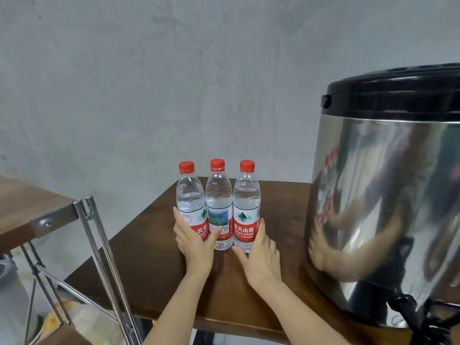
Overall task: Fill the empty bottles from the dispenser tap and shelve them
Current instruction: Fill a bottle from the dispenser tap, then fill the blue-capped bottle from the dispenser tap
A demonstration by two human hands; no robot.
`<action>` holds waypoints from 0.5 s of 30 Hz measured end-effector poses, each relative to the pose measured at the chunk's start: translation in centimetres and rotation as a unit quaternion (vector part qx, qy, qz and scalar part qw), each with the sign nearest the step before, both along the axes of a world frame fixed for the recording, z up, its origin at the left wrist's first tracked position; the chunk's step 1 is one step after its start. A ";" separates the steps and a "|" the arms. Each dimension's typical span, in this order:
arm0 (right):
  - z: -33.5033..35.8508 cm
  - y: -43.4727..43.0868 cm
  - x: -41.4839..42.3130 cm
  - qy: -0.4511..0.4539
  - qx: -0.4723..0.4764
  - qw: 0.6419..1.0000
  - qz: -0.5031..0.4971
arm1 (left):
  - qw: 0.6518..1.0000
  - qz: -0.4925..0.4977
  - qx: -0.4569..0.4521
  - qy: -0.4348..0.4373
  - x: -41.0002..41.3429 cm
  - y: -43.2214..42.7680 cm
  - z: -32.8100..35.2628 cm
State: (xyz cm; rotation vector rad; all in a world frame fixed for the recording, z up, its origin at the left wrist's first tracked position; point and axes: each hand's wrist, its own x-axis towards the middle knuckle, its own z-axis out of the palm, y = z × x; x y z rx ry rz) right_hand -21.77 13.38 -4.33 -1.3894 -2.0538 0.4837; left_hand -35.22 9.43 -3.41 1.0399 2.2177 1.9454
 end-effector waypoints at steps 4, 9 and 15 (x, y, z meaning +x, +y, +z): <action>-0.1 -0.2 0.3 0.020 -0.001 1.000 0.000 | 1.000 -0.015 -0.011 -0.012 0.5 0.4 -0.3; 0.1 -0.7 1.1 0.013 0.002 1.000 -0.008 | 0.998 0.010 -0.005 -0.068 4.3 -0.5 -0.2; 0.9 -3.4 4.4 0.003 0.011 1.000 0.021 | 0.996 0.021 0.018 -0.081 9.2 -3.5 -0.1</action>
